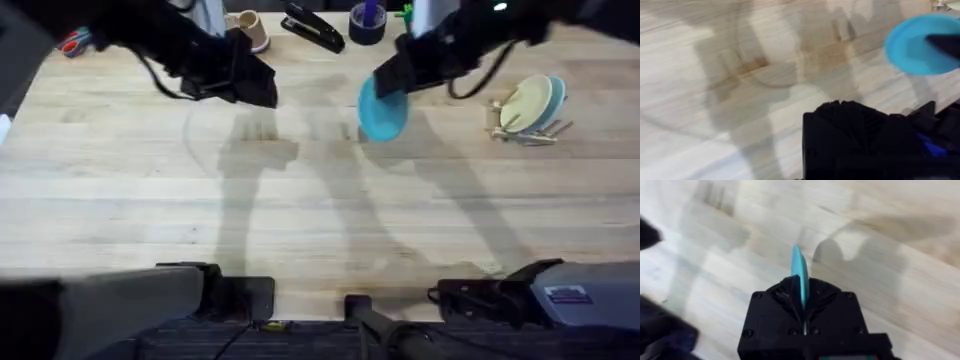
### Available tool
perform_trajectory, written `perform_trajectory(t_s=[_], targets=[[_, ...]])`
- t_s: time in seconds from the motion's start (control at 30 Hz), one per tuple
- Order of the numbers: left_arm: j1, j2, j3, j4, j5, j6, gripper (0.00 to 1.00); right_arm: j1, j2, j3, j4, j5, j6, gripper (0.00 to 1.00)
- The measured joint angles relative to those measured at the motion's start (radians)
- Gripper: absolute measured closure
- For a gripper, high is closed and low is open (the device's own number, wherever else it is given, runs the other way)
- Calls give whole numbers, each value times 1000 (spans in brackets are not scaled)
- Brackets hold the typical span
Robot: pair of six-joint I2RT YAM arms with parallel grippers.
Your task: Pick up the plates from the table one by one and place each into a slot on the dish rack.
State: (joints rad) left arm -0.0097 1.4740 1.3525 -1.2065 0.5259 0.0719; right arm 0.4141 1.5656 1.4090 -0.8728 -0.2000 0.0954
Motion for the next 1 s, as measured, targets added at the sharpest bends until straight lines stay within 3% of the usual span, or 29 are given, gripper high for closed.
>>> perform_trajectory(t_s=[0.33, 0.53, 0.7, 0.87, 1.0], targets=[[0, -233, 0, -77, -120, 0, 961, -22, -246, 0, -142, 299, -14, 971], [0, -315, 0, -102, -136, 2, 932, -102, -357, 0, -223, 414, 0, 971], [0, -340, 0, -116, -143, 3, 835, -194, -431, 0, -263, 460, 12, 971], [0, -340, 0, -118, -150, 5, 64, -304, -484, 0, -266, 487, 13, 971], [0, -340, 0, -119, -153, 4, 7, -393, -497, 0, -267, 496, 7, 971]])
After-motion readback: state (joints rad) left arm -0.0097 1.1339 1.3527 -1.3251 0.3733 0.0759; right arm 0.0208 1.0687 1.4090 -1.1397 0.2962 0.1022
